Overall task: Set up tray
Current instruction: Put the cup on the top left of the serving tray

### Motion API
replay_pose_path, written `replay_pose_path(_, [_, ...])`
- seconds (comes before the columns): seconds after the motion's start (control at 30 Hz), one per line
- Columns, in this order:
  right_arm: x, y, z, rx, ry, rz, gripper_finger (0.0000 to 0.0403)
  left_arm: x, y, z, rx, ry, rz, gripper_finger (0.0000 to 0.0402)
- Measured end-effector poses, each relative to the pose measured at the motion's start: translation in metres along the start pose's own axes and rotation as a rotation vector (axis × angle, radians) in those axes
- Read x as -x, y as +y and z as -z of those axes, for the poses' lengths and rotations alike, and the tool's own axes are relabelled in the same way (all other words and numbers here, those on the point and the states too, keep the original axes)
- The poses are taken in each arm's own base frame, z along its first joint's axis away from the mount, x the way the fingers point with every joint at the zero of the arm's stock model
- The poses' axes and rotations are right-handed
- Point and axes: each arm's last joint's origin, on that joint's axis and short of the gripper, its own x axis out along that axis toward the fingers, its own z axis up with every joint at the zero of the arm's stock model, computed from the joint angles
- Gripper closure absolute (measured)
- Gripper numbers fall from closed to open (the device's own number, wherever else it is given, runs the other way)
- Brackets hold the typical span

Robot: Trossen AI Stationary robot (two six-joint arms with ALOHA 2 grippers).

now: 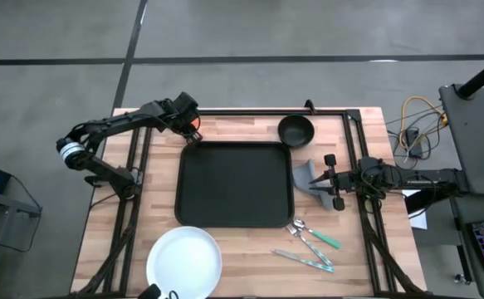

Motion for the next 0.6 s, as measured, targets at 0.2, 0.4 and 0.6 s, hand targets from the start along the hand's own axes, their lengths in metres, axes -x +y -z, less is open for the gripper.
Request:
replay_pose_path(0.2, [0.0, 0.0, 0.0, 0.0, 0.0, -0.001, 0.0339, -0.003, -0.002, 0.001, -0.013, 0.009, 0.041, 0.0316])
replay_pose_path(0.4, [0.0, 0.0, 0.0, 0.0, 0.0, -0.001, 0.0339, -0.009, -0.003, 0.006, -0.014, 0.017, 0.041, 0.0316])
replay_pose_path(0.6, [0.0, 0.0, 0.0, 0.0, 0.0, -0.001, 0.0339, -0.013, -0.004, 0.008, -0.028, 0.002, 0.04, 0.0318])
